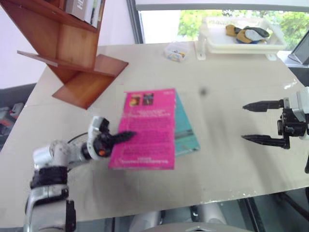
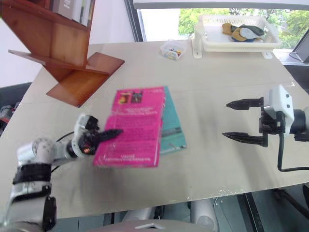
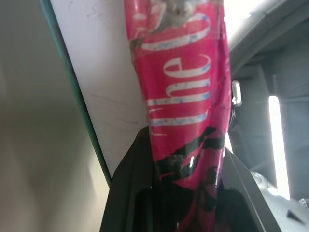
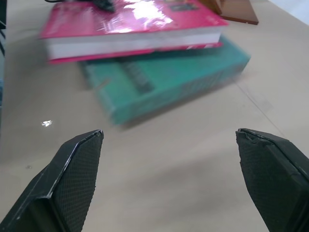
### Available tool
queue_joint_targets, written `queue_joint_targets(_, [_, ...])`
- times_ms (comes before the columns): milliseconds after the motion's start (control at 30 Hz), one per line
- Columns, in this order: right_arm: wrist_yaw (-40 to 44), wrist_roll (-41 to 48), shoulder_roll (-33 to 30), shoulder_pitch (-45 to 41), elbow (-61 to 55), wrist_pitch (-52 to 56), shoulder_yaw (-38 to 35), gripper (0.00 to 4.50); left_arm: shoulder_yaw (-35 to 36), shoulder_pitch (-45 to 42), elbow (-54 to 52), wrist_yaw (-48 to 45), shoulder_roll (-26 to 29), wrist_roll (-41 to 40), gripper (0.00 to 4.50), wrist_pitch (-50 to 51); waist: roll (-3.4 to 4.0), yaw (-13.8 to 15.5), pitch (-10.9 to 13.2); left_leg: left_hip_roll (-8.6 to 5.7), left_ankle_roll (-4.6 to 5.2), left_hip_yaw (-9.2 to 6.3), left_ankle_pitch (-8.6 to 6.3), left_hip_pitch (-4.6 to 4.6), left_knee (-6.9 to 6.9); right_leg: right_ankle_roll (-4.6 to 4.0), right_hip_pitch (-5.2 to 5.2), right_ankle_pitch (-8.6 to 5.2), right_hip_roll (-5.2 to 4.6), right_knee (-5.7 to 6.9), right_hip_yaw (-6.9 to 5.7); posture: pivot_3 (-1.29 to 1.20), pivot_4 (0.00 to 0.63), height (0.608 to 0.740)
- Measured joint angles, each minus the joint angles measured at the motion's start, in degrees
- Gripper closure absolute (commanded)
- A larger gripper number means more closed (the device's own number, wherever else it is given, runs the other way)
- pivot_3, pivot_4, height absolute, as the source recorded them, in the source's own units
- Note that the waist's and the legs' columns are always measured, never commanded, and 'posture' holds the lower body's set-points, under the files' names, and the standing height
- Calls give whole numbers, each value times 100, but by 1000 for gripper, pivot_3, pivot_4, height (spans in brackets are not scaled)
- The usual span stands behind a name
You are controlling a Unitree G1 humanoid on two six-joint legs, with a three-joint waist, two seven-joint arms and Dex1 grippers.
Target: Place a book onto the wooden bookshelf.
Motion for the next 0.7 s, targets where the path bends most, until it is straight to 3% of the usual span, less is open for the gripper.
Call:
queue_joint_targets(67, [5, -9, 0, -2, 24, -32, 25, 0, 397, 140, -381, 447, -142, -142, 3925, -40, 1, 14, 0, 1, -4, 0, 2, 6, 1, 0, 5, 0, 0, 4, 0, 0, 150, 740])
queue_joint_targets(167, [12, -30, 0, -4, 100, -49, 58, 0, 552, 268, -710, 821, -289, -269, 2461, -248, 1, 20, -1, 0, -4, 2, 2, 21, 1, 0, 19, 0, -2, 2, 2, 0, 150, 740])
queue_joint_targets(267, [24, -60, 0, -12, 117, -113, 73, 0, 591, 305, -744, 1071, -323, -358, 1311, -225, 1, 19, -1, 0, -4, 1, 2, 21, 0, 0, 18, 0, 0, 1, 2, 0, 150, 740])
queue_joint_targets(700, [-32, -78, 7, 126, 89, -130, 73, 0, 250, 20, 110, 1068, 265, -445, 1311, -571, 1, 19, -1, -2, -4, 2, 2, 21, -3, -1, 18, 0, 0, -4, 2, 0, 150, 740])
